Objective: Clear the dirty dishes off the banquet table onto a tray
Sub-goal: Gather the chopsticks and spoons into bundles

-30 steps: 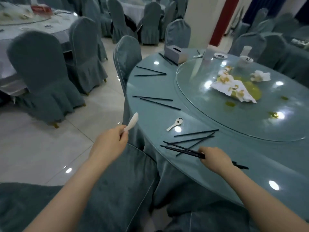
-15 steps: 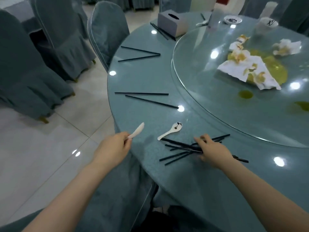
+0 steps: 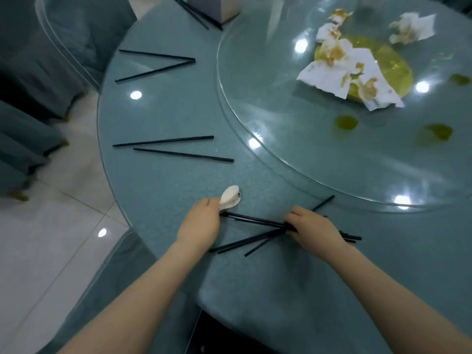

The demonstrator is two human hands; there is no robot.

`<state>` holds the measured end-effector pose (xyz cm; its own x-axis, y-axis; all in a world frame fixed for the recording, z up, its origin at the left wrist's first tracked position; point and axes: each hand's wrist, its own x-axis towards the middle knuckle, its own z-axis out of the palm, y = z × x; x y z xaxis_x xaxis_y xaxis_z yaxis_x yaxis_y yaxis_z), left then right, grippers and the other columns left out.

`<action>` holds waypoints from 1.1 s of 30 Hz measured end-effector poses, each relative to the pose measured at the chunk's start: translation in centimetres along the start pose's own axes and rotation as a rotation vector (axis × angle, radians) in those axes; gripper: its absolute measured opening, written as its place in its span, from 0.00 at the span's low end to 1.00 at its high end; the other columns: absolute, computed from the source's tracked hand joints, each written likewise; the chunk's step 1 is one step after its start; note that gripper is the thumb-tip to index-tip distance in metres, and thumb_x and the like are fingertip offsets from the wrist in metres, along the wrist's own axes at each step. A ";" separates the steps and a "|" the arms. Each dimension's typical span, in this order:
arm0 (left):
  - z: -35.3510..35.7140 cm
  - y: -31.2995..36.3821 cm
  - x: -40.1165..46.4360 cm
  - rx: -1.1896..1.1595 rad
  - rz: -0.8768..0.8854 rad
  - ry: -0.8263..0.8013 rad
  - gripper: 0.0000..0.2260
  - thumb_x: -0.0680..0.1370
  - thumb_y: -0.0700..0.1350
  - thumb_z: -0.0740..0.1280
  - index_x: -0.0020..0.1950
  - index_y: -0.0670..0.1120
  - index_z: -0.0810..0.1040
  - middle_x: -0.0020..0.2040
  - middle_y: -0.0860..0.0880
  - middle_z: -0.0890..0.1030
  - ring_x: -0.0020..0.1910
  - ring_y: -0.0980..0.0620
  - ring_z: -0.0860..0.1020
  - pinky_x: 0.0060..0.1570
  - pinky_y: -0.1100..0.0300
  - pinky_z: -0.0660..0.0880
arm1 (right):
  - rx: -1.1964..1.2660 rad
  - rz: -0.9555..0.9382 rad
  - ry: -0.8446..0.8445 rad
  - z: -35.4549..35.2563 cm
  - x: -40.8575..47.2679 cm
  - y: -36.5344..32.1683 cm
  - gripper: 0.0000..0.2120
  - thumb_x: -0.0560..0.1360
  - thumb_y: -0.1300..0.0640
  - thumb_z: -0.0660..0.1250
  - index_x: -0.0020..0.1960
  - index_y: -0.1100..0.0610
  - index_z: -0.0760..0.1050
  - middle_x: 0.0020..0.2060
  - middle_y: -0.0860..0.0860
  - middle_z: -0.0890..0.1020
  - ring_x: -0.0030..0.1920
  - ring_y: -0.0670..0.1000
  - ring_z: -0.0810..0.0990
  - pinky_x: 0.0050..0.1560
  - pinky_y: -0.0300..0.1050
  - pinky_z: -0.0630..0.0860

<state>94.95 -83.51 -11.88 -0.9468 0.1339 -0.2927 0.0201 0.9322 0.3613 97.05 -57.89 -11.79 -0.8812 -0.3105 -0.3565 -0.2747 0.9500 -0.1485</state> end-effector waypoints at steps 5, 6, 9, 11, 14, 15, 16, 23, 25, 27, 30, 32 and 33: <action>1.7 0.3 0.7 0.090 0.039 0.080 0.11 0.81 0.42 0.57 0.60 0.41 0.72 0.55 0.42 0.72 0.51 0.43 0.70 0.49 0.53 0.68 | -0.033 -0.011 0.037 0.8 0.0 0.6 0.12 0.78 0.50 0.61 0.59 0.52 0.72 0.55 0.48 0.73 0.58 0.51 0.69 0.50 0.42 0.69; 1.8 0.3 0.8 0.096 0.032 0.079 0.10 0.80 0.43 0.58 0.60 0.41 0.71 0.56 0.42 0.71 0.53 0.43 0.70 0.49 0.53 0.68 | -0.065 -0.017 0.031 0.9 0.2 0.7 0.12 0.78 0.50 0.61 0.59 0.52 0.72 0.56 0.49 0.72 0.58 0.52 0.68 0.53 0.43 0.69; 1.7 0.0 1.4 0.165 0.008 0.049 0.12 0.80 0.47 0.61 0.60 0.43 0.70 0.58 0.44 0.70 0.55 0.44 0.69 0.49 0.54 0.67 | -0.173 -0.005 0.006 0.9 0.7 0.7 0.14 0.77 0.48 0.61 0.59 0.53 0.71 0.57 0.49 0.71 0.59 0.54 0.67 0.54 0.46 0.65; 1.4 -0.2 1.8 0.239 -0.004 0.033 0.12 0.80 0.49 0.60 0.60 0.45 0.70 0.58 0.46 0.71 0.56 0.45 0.69 0.49 0.55 0.66 | -0.211 -0.012 -0.018 0.9 0.9 0.6 0.11 0.78 0.51 0.59 0.58 0.53 0.71 0.56 0.49 0.71 0.59 0.54 0.68 0.52 0.48 0.63; 0.7 -0.8 2.1 0.240 -0.040 -0.011 0.11 0.80 0.49 0.60 0.59 0.45 0.71 0.58 0.46 0.74 0.57 0.44 0.71 0.50 0.54 0.68 | -0.224 -0.020 -0.048 1.1 0.8 0.6 0.08 0.79 0.54 0.56 0.57 0.53 0.69 0.54 0.50 0.73 0.57 0.54 0.69 0.51 0.48 0.62; 0.4 -1.1 2.1 0.184 -0.052 -0.026 0.10 0.80 0.48 0.60 0.58 0.44 0.71 0.57 0.44 0.75 0.55 0.43 0.73 0.50 0.53 0.68 | -0.219 -0.021 -0.055 1.2 0.7 0.6 0.08 0.79 0.55 0.55 0.57 0.53 0.69 0.55 0.50 0.73 0.57 0.54 0.70 0.51 0.48 0.62; 0.0 -1.5 2.1 0.116 -0.066 -0.035 0.10 0.80 0.46 0.61 0.57 0.43 0.72 0.56 0.43 0.75 0.53 0.42 0.74 0.48 0.52 0.69 | -0.214 -0.023 -0.064 1.3 0.6 0.6 0.09 0.80 0.55 0.55 0.58 0.53 0.68 0.55 0.50 0.73 0.57 0.55 0.70 0.51 0.47 0.63; -3.7 -5.0 0.8 -0.079 -0.216 0.002 0.06 0.79 0.46 0.64 0.50 0.43 0.74 0.48 0.43 0.78 0.45 0.43 0.74 0.41 0.55 0.67 | -0.119 -0.062 -0.111 -0.3 2.1 -1.3 0.07 0.77 0.64 0.53 0.52 0.55 0.63 0.49 0.52 0.72 0.44 0.54 0.70 0.44 0.47 0.67; -5.0 -6.1 0.3 -0.116 -0.255 0.046 0.05 0.78 0.47 0.64 0.45 0.47 0.72 0.44 0.46 0.77 0.42 0.46 0.74 0.38 0.54 0.67 | -0.074 -0.086 -0.097 -1.9 4.2 -2.9 0.07 0.75 0.65 0.52 0.47 0.54 0.57 0.37 0.49 0.68 0.33 0.52 0.65 0.32 0.47 0.58; -6.2 -7.0 -0.5 -0.122 -0.304 0.100 0.06 0.78 0.48 0.63 0.43 0.49 0.70 0.42 0.49 0.77 0.40 0.47 0.74 0.34 0.56 0.65 | -0.063 -0.084 -0.041 -3.3 6.6 -4.5 0.05 0.76 0.61 0.53 0.46 0.53 0.57 0.32 0.48 0.66 0.30 0.53 0.66 0.27 0.46 0.55; -7.9 -8.6 -1.9 -0.105 -0.371 0.145 0.06 0.79 0.48 0.62 0.45 0.48 0.71 0.43 0.48 0.76 0.42 0.47 0.74 0.36 0.56 0.65 | -0.022 -0.076 0.097 -4.8 10.6 -6.8 0.06 0.76 0.55 0.56 0.47 0.53 0.58 0.29 0.47 0.70 0.25 0.52 0.66 0.24 0.45 0.55; -8.7 -9.8 -2.7 -0.109 -0.413 0.180 0.06 0.79 0.47 0.62 0.45 0.47 0.71 0.42 0.49 0.75 0.41 0.47 0.73 0.34 0.57 0.64 | 0.031 -0.064 0.135 -5.8 13.5 -8.3 0.06 0.75 0.55 0.57 0.50 0.53 0.60 0.27 0.47 0.71 0.24 0.51 0.66 0.24 0.44 0.57; -9.0 -10.3 -3.0 -0.123 -0.430 0.198 0.06 0.79 0.47 0.62 0.45 0.47 0.71 0.42 0.49 0.74 0.40 0.48 0.73 0.32 0.58 0.63 | 0.021 -0.066 0.142 -6.2 15.0 -9.0 0.07 0.76 0.56 0.57 0.52 0.53 0.62 0.28 0.48 0.72 0.25 0.52 0.68 0.25 0.44 0.59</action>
<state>94.71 -96.48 -6.77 -0.9040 -0.3326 -0.2686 -0.4132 0.8408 0.3497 83.93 -70.84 -10.08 -0.9073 -0.3633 -0.2115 -0.3273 0.9262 -0.1872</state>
